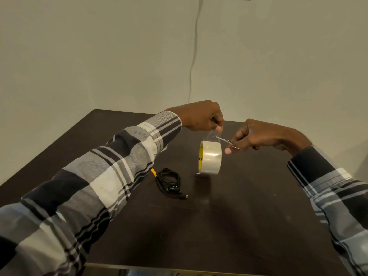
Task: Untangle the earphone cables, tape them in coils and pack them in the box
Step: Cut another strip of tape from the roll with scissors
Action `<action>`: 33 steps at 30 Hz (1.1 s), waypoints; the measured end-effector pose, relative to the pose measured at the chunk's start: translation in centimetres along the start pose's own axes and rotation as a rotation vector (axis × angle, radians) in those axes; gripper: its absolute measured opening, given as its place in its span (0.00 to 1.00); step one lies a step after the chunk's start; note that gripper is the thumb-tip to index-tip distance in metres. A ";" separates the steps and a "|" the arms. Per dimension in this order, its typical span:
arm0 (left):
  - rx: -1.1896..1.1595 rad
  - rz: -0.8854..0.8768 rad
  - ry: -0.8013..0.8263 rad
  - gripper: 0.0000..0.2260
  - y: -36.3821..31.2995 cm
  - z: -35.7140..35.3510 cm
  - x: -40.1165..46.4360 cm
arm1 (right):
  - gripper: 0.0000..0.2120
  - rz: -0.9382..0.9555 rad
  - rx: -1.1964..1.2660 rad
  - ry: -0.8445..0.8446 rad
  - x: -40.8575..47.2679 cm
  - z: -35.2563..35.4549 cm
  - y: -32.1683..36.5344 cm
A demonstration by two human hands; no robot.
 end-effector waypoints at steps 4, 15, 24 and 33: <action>0.009 -0.014 0.014 0.09 -0.1 -0.4 0.0 | 0.11 -0.026 -0.052 0.039 -0.1 0.0 -0.3; -0.016 -0.007 0.006 0.07 -0.2 -0.3 0.1 | 0.13 0.006 -0.047 0.071 -0.4 -0.2 0.2; 0.010 -0.028 0.002 0.08 -0.6 -0.1 0.0 | 0.07 0.020 -0.002 0.054 -0.4 0.2 0.8; -0.012 -0.017 -0.015 0.08 -0.6 -0.2 -0.1 | 0.07 0.069 0.038 0.037 -0.6 0.6 0.6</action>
Point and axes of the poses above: each hand's wrist, its own x-axis towards the middle knuckle, its own z-axis out of the back of the hand, y = z × x, the point moved 8 cm from there along x, towards the middle knuckle, and after that the axes turned 2 degrees about x, right-handed, at the moved point
